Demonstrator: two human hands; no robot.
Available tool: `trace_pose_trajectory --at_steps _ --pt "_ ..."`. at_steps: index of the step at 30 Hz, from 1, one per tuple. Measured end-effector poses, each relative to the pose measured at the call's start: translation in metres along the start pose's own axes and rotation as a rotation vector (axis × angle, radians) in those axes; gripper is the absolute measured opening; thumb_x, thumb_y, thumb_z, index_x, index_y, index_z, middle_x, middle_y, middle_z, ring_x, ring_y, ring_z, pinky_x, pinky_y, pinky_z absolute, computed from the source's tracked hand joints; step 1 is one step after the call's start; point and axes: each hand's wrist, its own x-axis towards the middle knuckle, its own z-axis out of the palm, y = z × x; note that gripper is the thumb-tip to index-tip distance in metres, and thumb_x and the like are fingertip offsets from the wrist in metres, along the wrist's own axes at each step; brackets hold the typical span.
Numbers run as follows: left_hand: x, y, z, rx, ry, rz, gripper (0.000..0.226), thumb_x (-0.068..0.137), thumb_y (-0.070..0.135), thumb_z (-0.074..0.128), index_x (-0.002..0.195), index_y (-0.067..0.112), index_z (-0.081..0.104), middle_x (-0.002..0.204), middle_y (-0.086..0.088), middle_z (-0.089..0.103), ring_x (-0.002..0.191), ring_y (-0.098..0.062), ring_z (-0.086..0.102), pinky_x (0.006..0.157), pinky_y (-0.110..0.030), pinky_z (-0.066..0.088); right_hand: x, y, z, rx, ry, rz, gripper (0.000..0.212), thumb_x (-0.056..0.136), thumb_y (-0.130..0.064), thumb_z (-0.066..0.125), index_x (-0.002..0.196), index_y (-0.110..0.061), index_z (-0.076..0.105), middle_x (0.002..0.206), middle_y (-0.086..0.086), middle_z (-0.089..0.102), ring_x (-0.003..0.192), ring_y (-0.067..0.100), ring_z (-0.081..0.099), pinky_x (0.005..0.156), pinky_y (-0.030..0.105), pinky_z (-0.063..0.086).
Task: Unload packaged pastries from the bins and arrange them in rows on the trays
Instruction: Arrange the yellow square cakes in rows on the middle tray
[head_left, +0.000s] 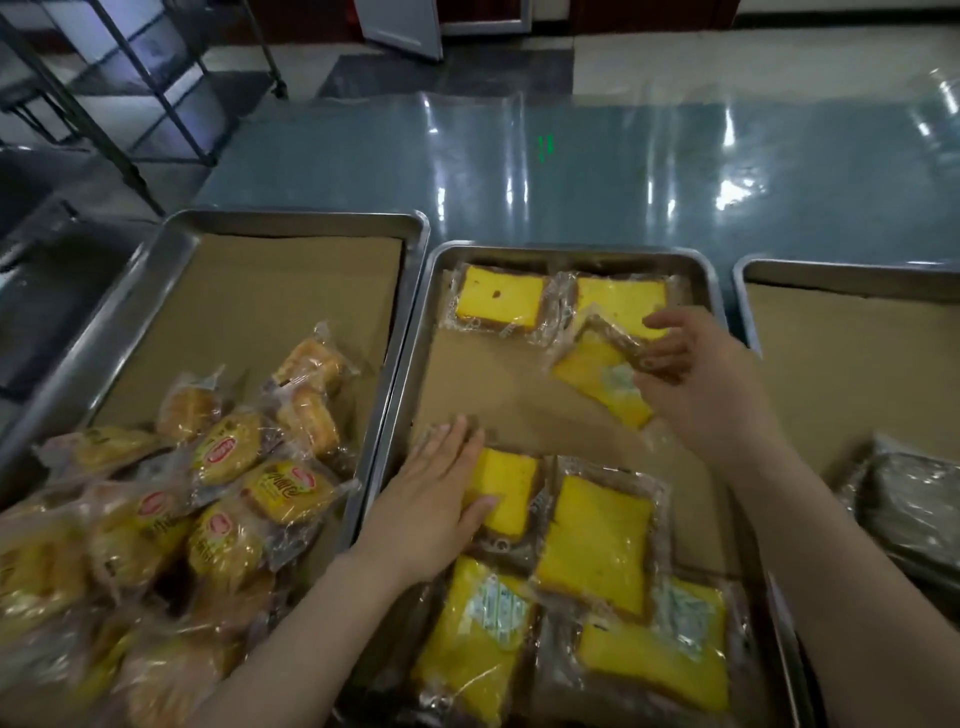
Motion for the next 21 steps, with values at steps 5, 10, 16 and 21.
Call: trace_pose_trajectory --at_steps 5,10,16,21 --pt "0.018 -0.002 0.008 0.057 0.013 -0.025 0.070 0.094 0.057 0.019 0.142 0.025 -0.021 0.149 0.004 -0.029 0.136 -0.011 -0.030 0.107 -0.022 -0.022 -0.014 0.021 0.000 -0.280 -0.057 -0.168 0.037 0.078 -0.018 0.074 0.114 -0.025 0.066 0.103 -0.007 0.064 0.099 0.021 0.058 0.084 0.033 0.046" --pt "0.039 -0.003 0.011 0.094 0.051 -0.056 0.068 0.092 0.059 0.013 0.141 0.027 -0.022 0.149 0.002 -0.029 0.134 -0.011 -0.031 0.107 -0.024 -0.020 -0.026 0.046 0.026 -0.241 -0.043 -0.128 0.044 0.087 -0.031 0.064 0.130 -0.024 0.056 0.136 -0.002 0.052 0.128 0.023 0.042 0.103 0.031 0.034" --pt "0.086 -0.011 -0.002 0.130 0.041 -0.131 0.070 0.095 0.053 0.019 0.147 0.021 -0.014 0.154 -0.002 -0.021 0.136 -0.010 -0.025 0.110 -0.029 -0.014 -0.010 0.065 0.049 -0.582 -0.274 -0.174 0.057 0.094 -0.057 0.017 0.145 -0.049 -0.009 0.157 -0.006 -0.020 0.139 0.022 -0.032 0.113 0.051 -0.013" --pt "0.115 -0.017 -0.004 0.139 0.061 -0.144 0.070 0.095 0.054 0.020 0.148 0.020 -0.010 0.156 -0.002 -0.017 0.141 -0.014 -0.018 0.110 -0.031 -0.011 -0.011 0.074 0.055 -0.628 -0.255 -0.199 0.061 0.088 -0.064 0.004 0.143 -0.048 -0.018 0.157 -0.005 -0.022 0.140 0.025 -0.031 0.111 0.051 -0.017"
